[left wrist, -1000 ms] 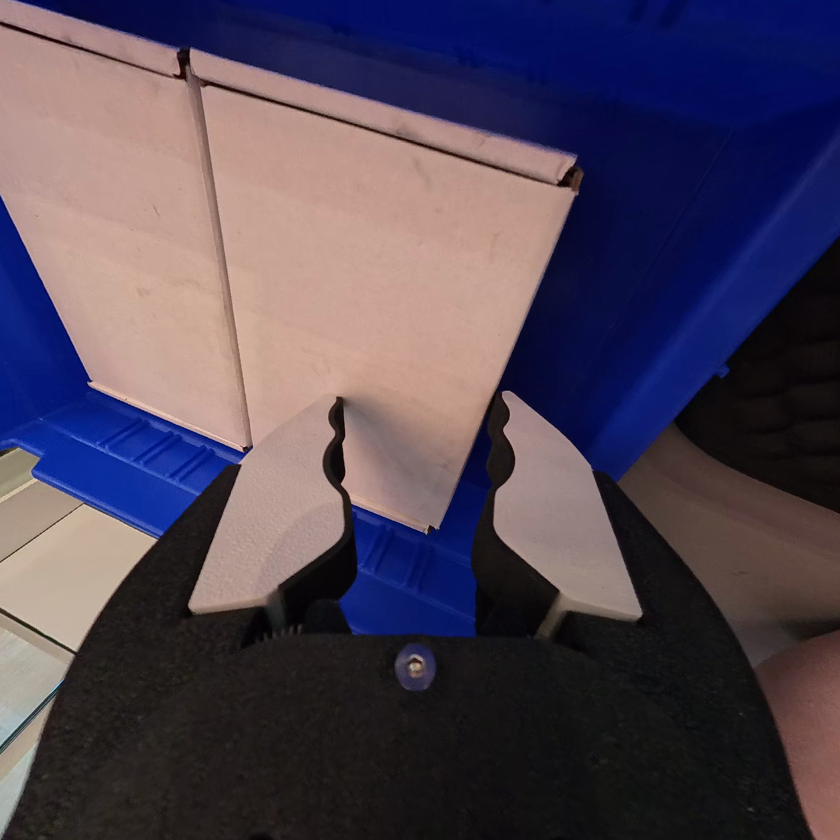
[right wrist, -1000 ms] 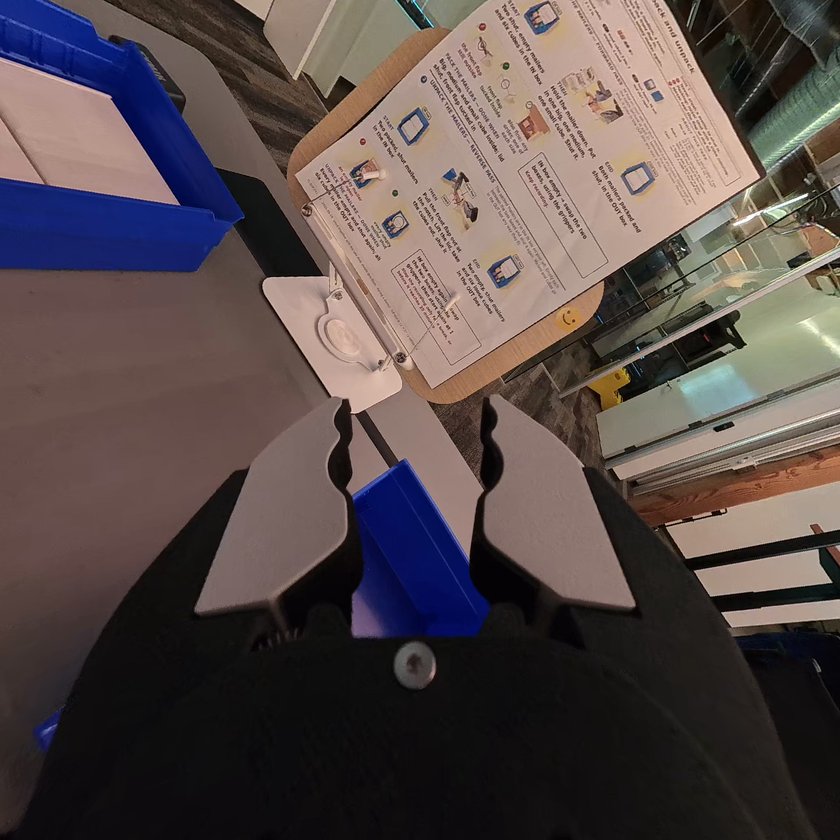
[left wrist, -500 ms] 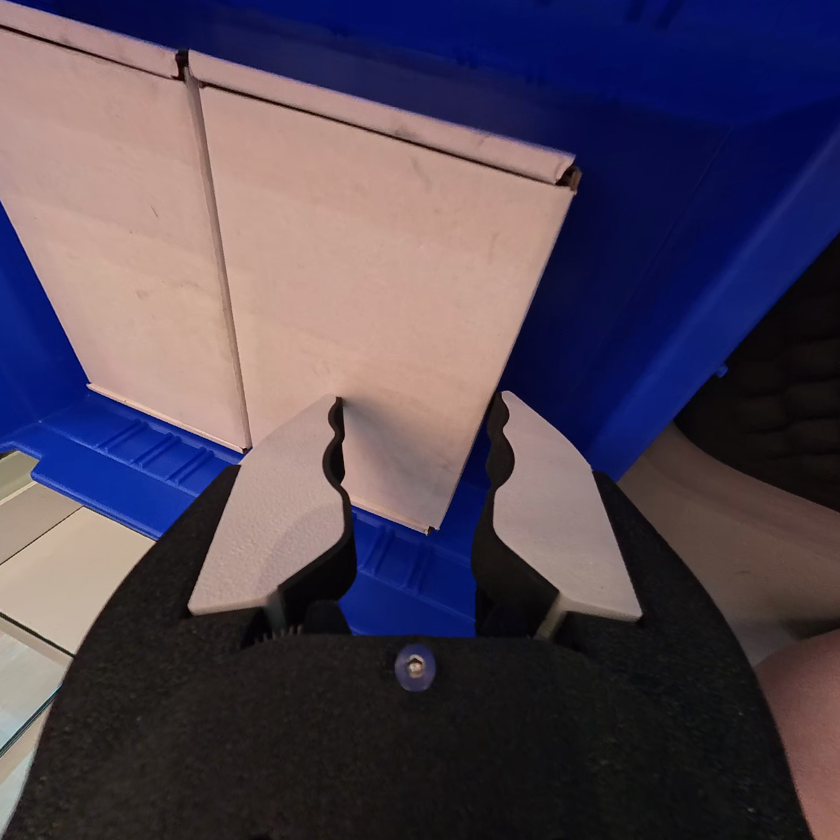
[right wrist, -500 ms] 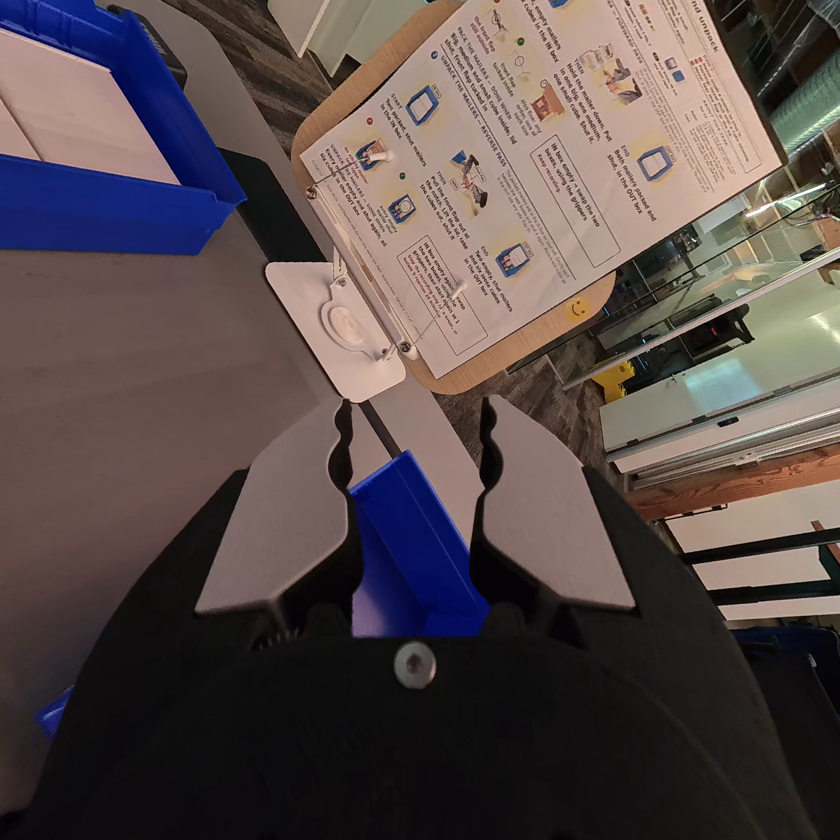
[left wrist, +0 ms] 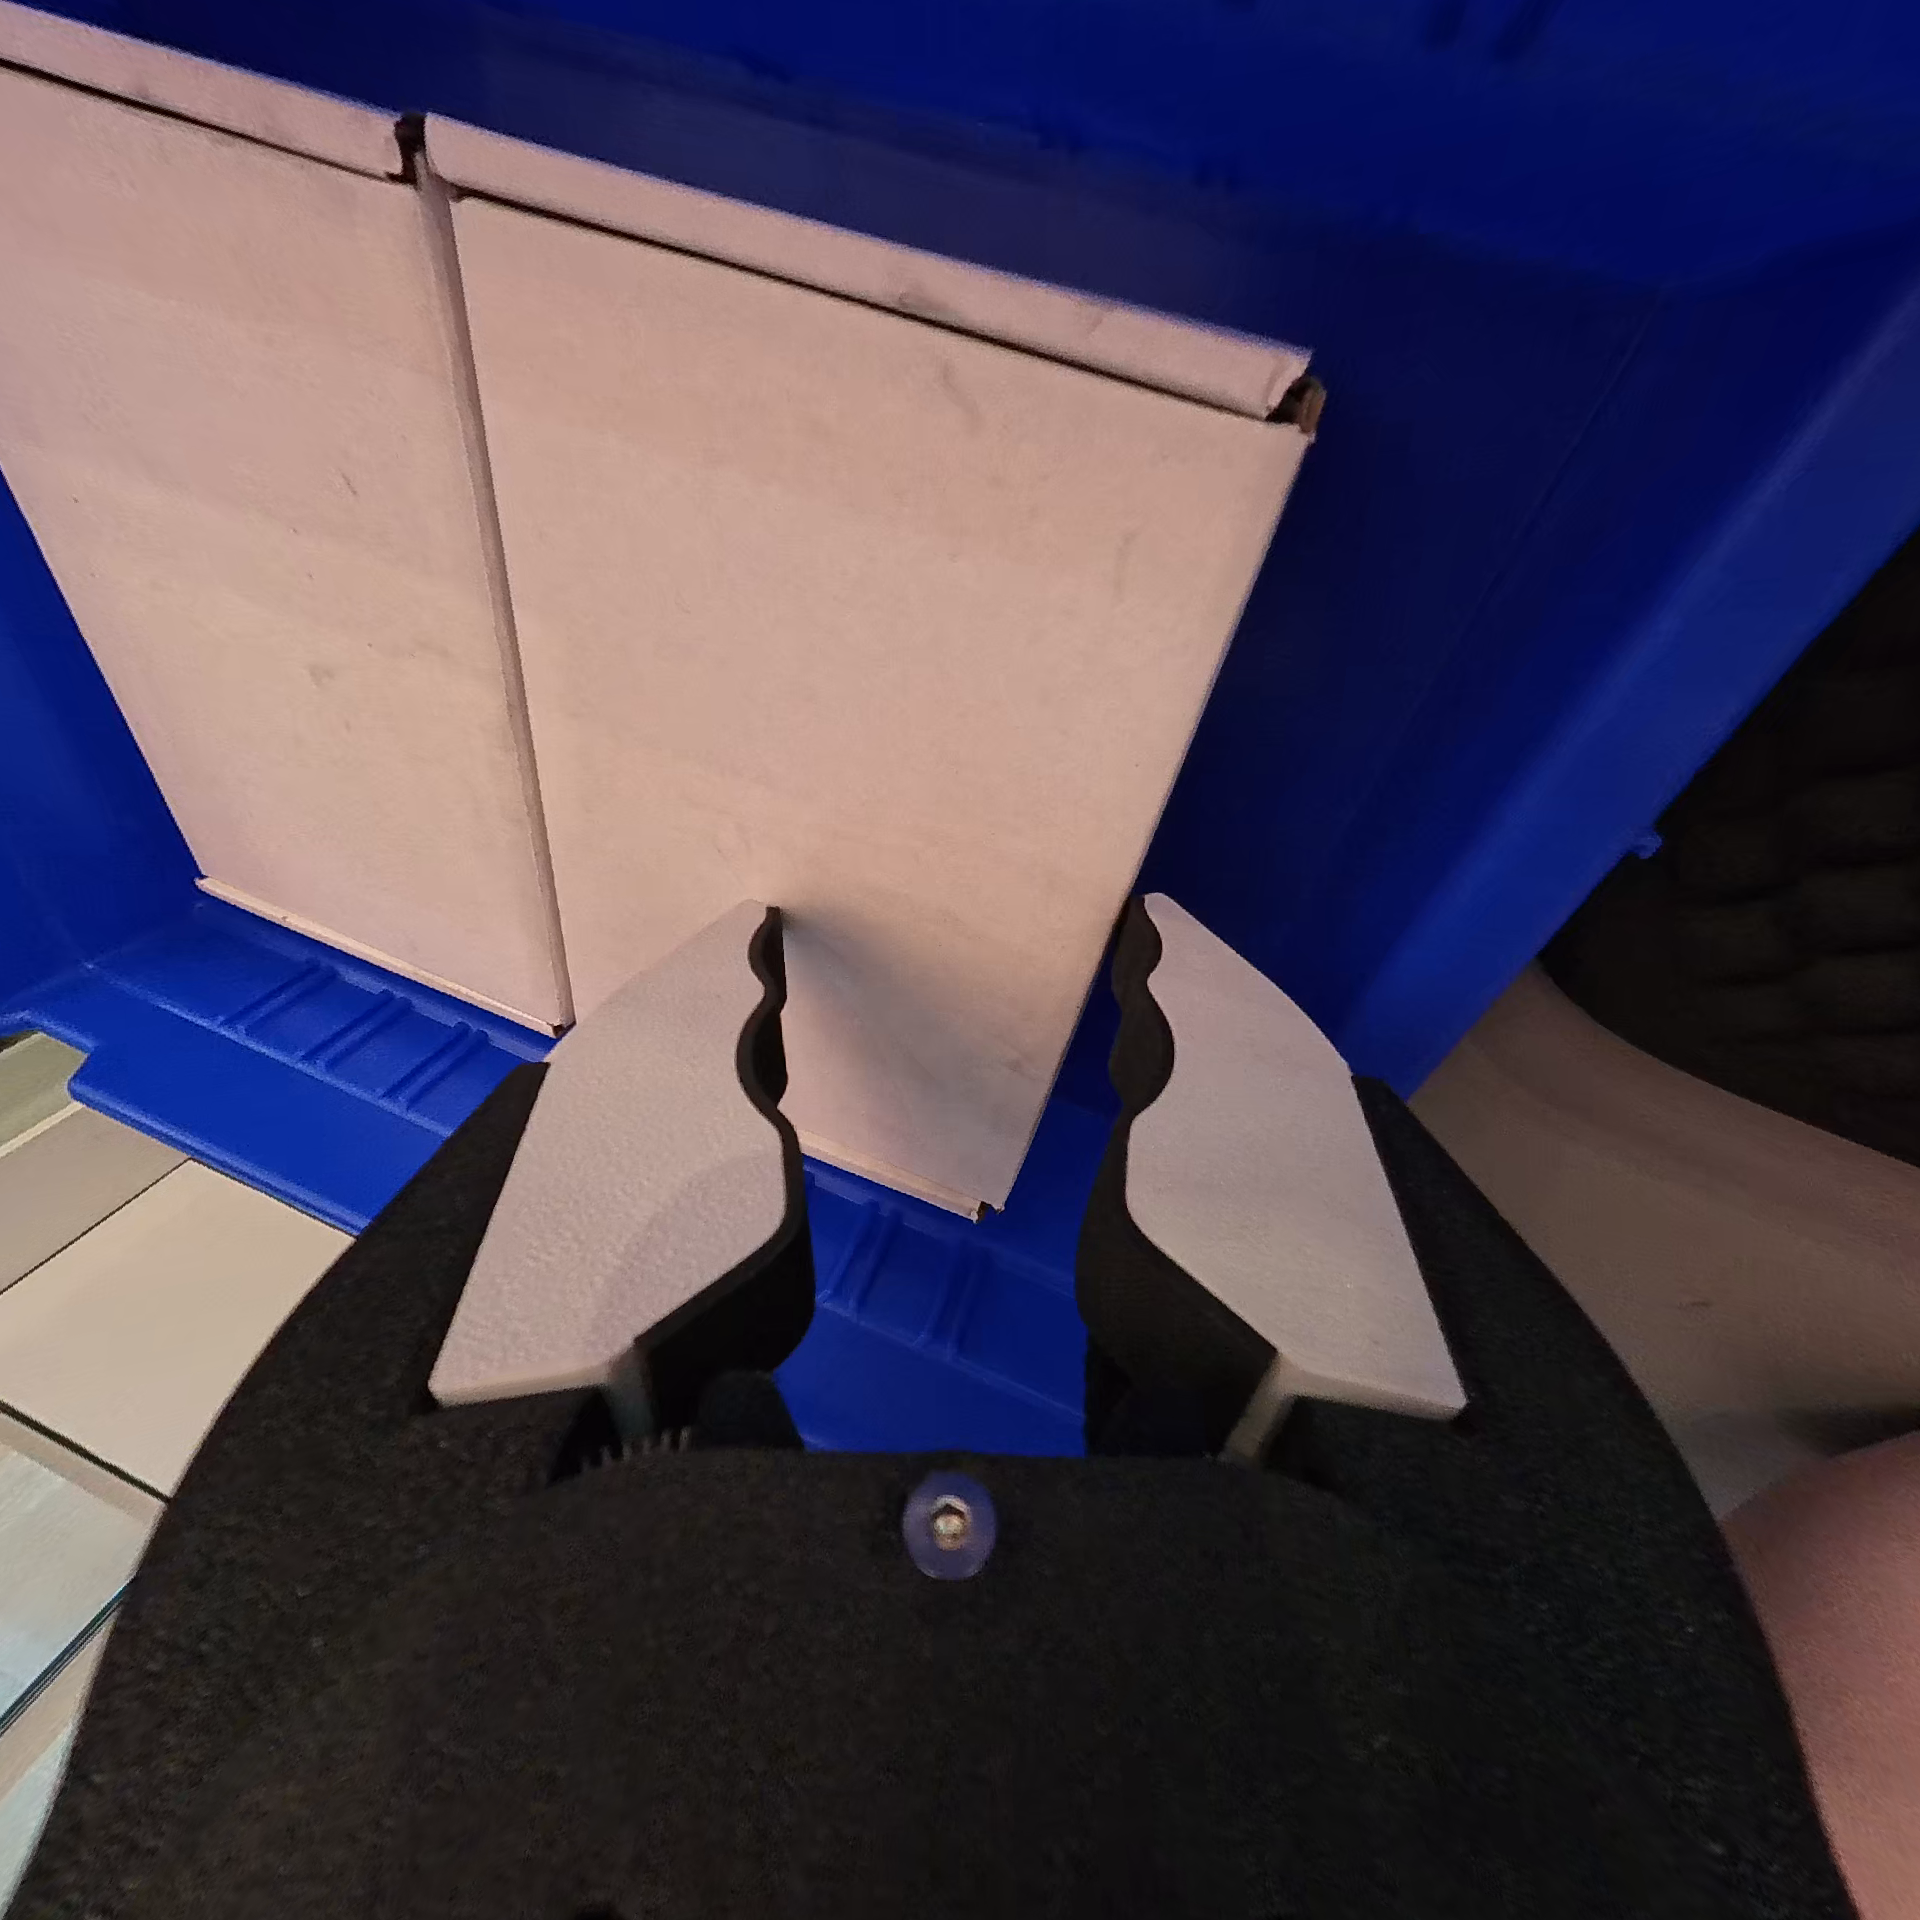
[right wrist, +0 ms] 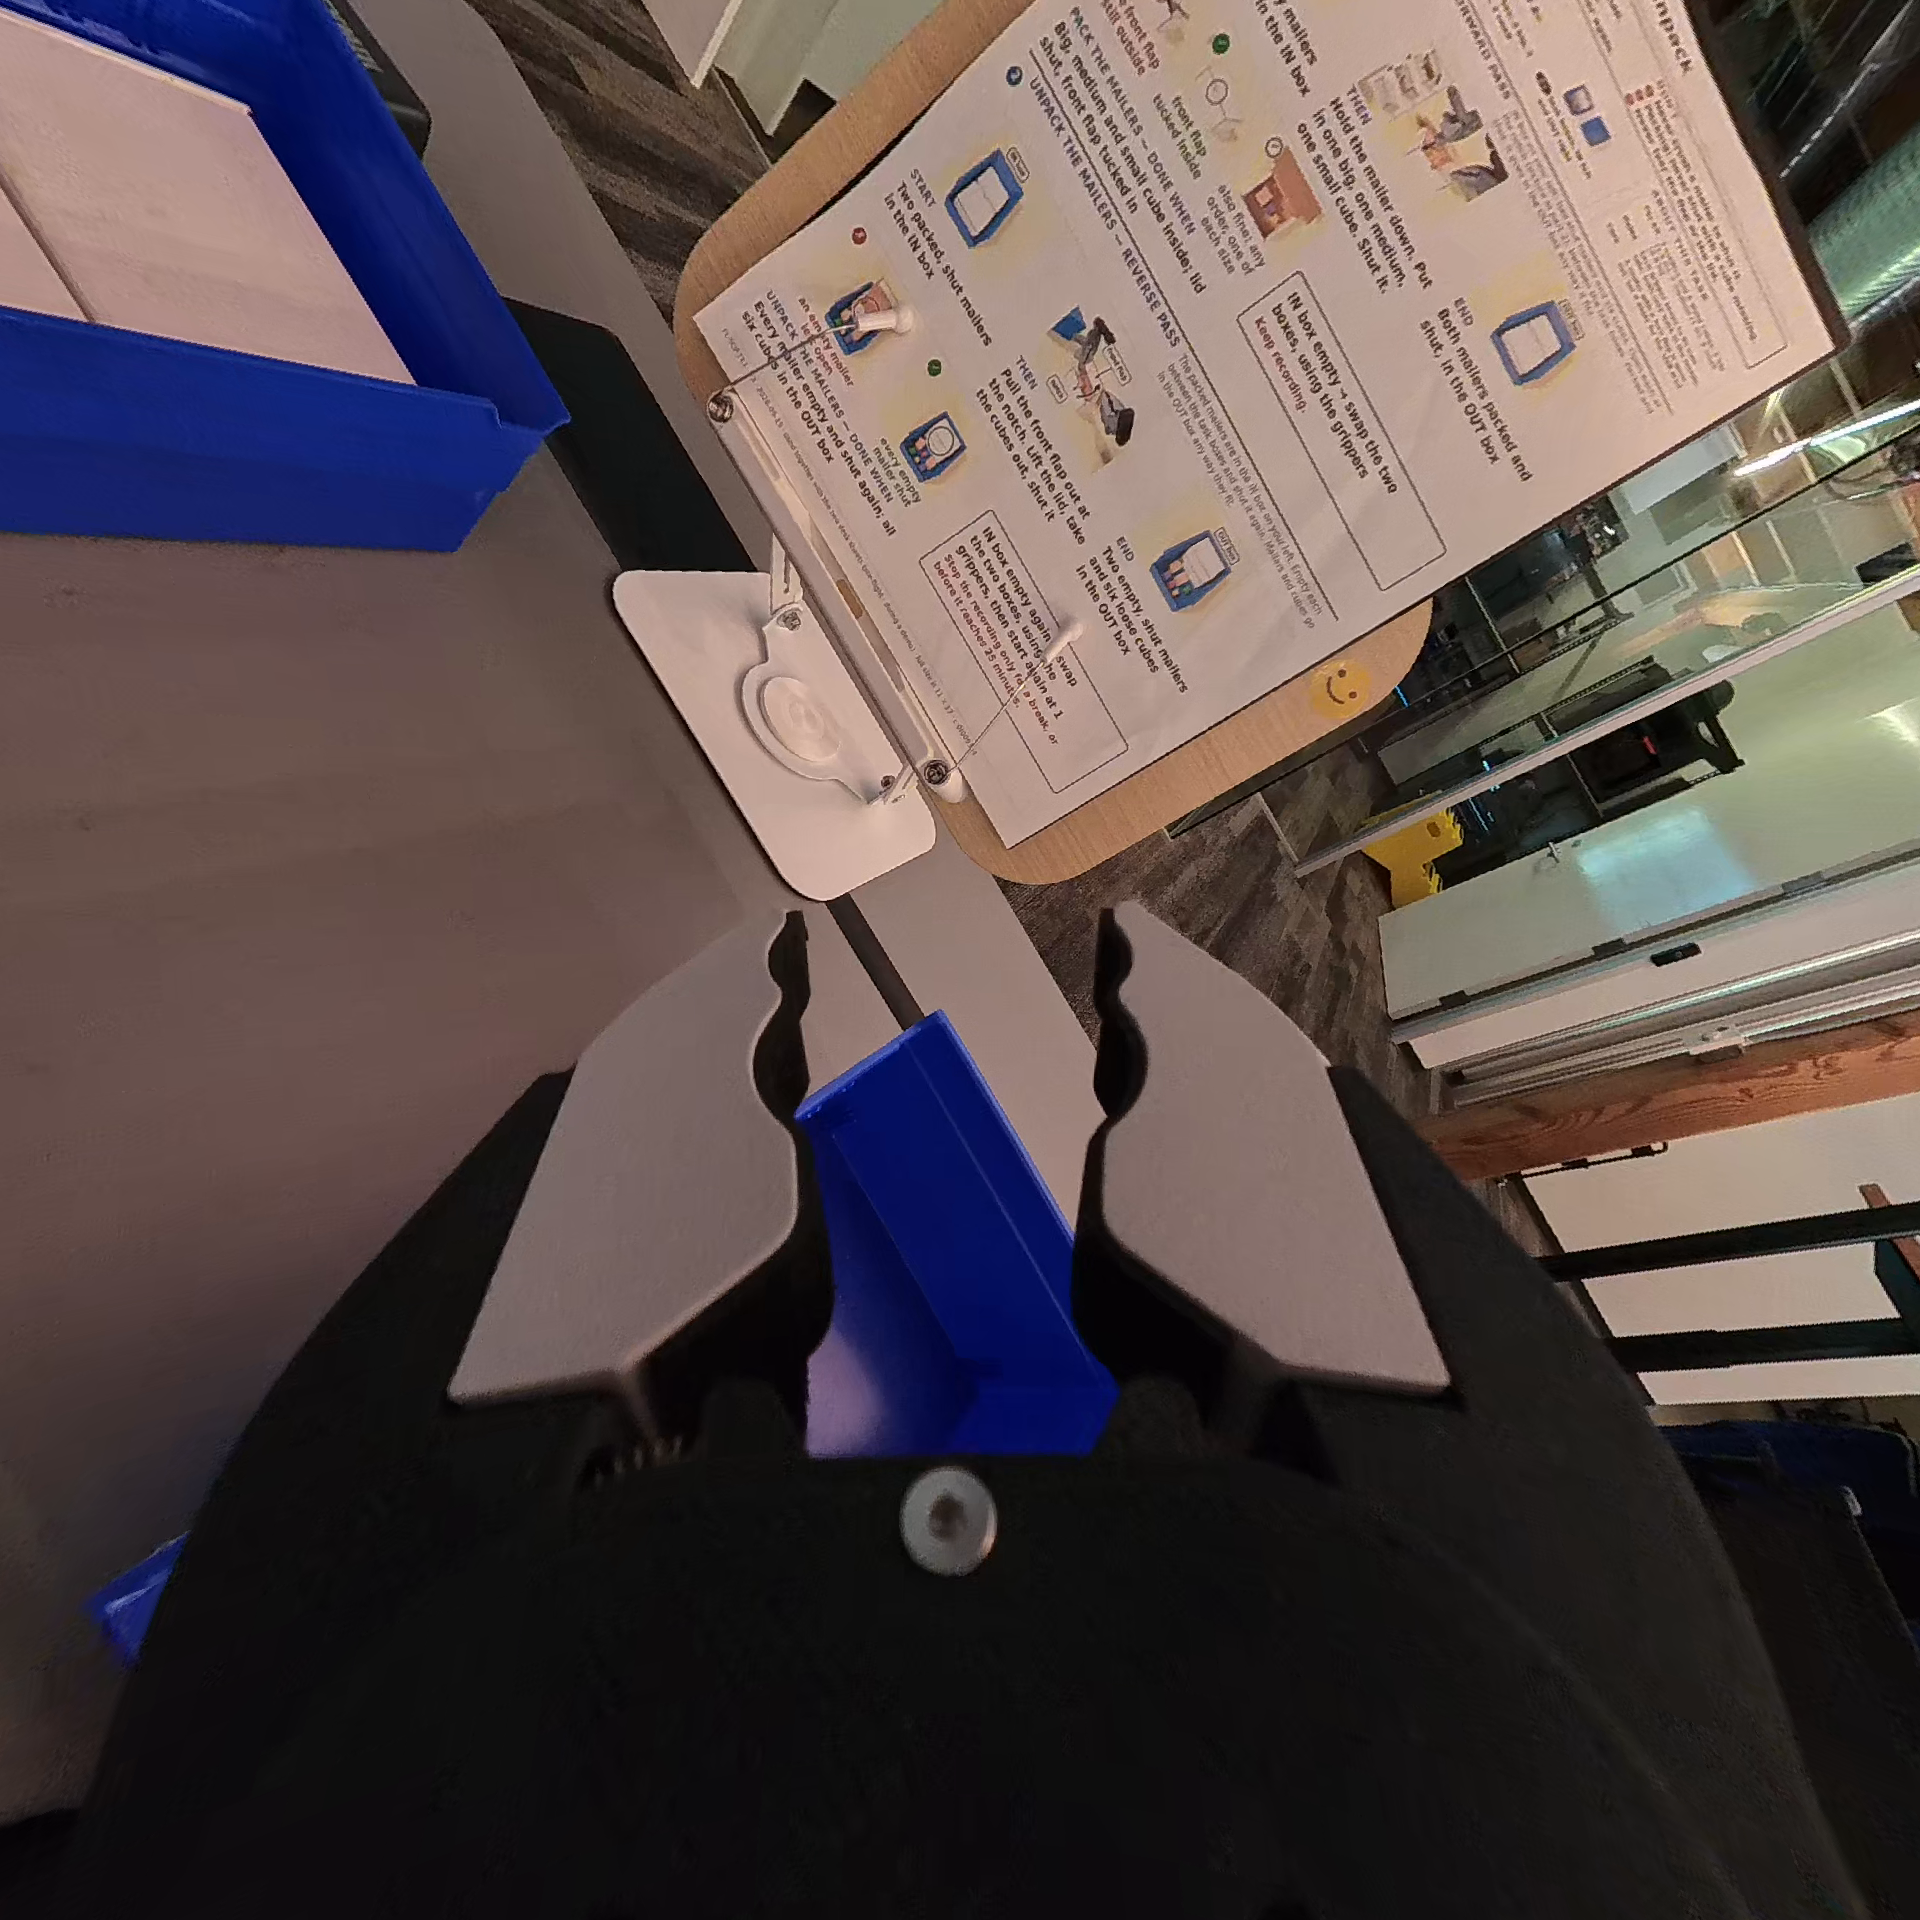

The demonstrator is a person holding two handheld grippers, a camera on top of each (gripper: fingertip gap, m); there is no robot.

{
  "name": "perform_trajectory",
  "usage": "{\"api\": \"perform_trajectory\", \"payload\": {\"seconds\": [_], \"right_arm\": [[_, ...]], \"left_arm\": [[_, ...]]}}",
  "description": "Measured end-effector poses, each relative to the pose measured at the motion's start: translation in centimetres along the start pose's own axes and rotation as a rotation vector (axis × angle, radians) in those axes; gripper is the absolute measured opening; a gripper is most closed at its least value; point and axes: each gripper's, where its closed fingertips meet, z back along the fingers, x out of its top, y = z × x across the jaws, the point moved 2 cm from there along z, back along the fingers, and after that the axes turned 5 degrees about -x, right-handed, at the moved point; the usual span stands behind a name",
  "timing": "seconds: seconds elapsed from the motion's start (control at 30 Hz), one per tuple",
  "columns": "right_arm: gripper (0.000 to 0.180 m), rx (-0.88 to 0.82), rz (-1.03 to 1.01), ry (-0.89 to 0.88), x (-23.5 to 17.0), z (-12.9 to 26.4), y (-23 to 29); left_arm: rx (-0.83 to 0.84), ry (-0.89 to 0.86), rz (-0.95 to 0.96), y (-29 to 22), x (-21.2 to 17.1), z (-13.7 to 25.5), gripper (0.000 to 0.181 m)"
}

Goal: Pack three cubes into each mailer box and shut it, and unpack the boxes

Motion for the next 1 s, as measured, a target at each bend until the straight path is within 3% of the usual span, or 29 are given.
{"api": "perform_trajectory", "payload": {"seconds": [1.0], "right_arm": [[0.054, 0.090, -0.012, 0.009, -0.4, -0.9, 1.3]], "left_arm": [[-0.020, 0.020, 0.000, 0.1, 0.1, 0.1, 0.059]]}}
